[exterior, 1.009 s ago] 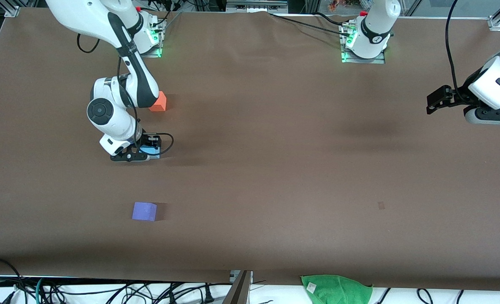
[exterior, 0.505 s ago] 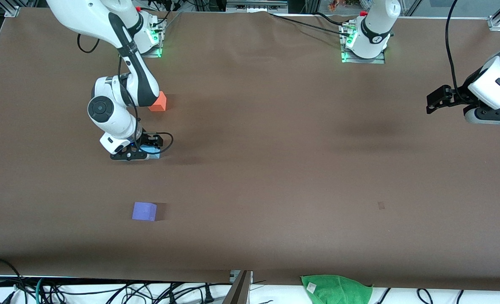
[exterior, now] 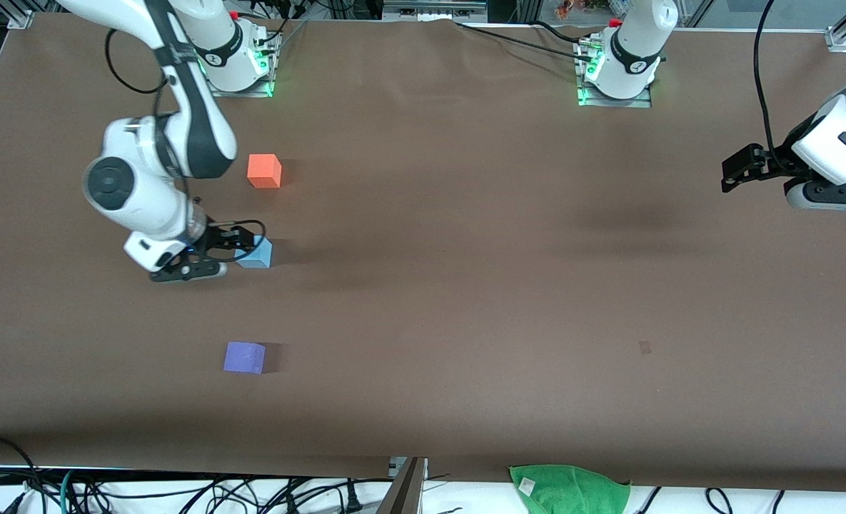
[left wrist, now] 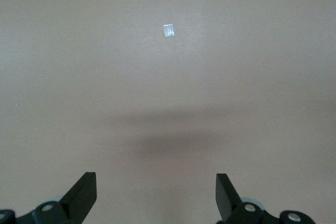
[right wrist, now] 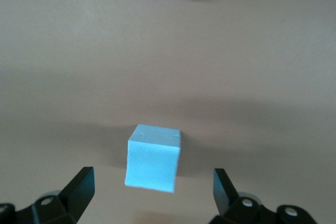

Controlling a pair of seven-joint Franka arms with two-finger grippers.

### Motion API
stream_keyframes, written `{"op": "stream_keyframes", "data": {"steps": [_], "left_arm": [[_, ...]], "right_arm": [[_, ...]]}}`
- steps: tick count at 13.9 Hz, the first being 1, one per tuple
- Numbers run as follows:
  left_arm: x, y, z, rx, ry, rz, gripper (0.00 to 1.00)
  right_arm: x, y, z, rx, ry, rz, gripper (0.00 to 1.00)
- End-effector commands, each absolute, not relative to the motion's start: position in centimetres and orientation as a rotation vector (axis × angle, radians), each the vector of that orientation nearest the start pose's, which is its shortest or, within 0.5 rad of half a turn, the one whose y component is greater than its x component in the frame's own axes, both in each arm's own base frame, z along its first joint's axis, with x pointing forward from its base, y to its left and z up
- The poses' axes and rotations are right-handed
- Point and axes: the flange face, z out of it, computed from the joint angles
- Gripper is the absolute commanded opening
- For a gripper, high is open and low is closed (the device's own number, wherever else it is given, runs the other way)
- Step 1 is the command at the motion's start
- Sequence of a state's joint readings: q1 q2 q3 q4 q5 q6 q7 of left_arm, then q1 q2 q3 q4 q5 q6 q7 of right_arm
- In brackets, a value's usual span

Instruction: Place blue block between orange and purple blocks

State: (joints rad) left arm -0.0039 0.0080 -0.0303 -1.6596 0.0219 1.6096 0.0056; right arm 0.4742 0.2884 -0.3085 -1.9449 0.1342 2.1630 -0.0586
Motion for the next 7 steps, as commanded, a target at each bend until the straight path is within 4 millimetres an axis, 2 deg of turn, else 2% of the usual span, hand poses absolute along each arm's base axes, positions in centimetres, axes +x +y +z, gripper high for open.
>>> {"op": "stream_keyframes", "data": {"steps": [1,4,7], "left_arm": [[55.2,-1.7,58.6,-3.139,0.051,0.092,1.0],[55.2,-1.7,58.6,-3.139,0.051,0.092,1.0],[55.2,-1.7,58.6,-3.139,0.051,0.092,1.0]], "right_arm": [[60.9,10.2,38.3,-3.098,-0.291,0.162,1.0],[61.8,9.7,44.8,-3.132,-0.347,0.249,1.0],[61.6,9.4,49.0,-3.144,-0.329,0.289,1.0]]}}
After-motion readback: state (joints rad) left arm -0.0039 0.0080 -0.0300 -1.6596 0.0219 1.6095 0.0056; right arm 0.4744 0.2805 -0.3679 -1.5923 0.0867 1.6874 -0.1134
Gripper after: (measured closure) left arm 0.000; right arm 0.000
